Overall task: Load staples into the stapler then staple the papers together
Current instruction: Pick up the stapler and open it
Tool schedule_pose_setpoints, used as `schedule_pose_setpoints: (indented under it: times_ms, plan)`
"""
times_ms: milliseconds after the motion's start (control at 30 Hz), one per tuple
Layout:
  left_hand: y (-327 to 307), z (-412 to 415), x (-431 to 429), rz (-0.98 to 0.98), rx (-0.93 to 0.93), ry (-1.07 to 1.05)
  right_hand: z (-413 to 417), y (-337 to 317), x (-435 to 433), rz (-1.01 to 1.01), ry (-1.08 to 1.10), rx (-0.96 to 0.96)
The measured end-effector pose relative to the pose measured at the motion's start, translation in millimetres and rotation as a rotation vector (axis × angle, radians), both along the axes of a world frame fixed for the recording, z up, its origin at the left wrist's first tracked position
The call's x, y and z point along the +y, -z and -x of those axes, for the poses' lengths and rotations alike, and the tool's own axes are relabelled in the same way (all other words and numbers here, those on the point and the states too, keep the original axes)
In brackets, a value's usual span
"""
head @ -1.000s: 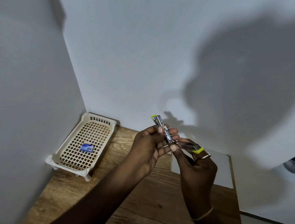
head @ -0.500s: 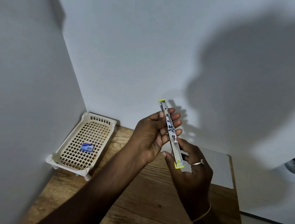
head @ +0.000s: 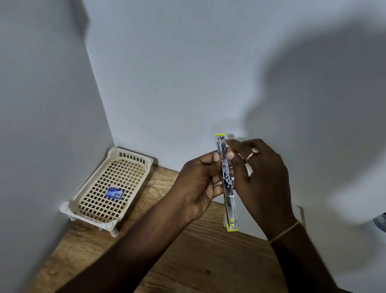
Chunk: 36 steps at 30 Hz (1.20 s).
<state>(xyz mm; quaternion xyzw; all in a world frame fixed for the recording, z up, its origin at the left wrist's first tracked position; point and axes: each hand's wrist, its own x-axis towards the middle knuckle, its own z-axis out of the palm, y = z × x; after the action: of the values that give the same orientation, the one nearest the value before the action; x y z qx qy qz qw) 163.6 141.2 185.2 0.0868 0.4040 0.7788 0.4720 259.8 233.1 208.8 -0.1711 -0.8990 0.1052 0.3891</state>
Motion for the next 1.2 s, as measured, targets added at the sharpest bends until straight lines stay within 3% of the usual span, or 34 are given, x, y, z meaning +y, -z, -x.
schedule_pose_setpoints:
  times_ms: [267,467,967,1200]
  plan:
    - [0,1,-2,0.041,0.01,-0.028,10,1,6,-0.062,-0.026,-0.088]
    - [1,0,-1,0.065,0.048,-0.028,10,0,6,-0.265,0.018,-0.161]
    - [6,5,-2,0.17,0.117,-0.011,6,-5,4,0.261,-0.1,-0.297]
    - [11,3,-1,0.215,0.084,0.012,8,-1,1,0.245,-0.089,-0.314]
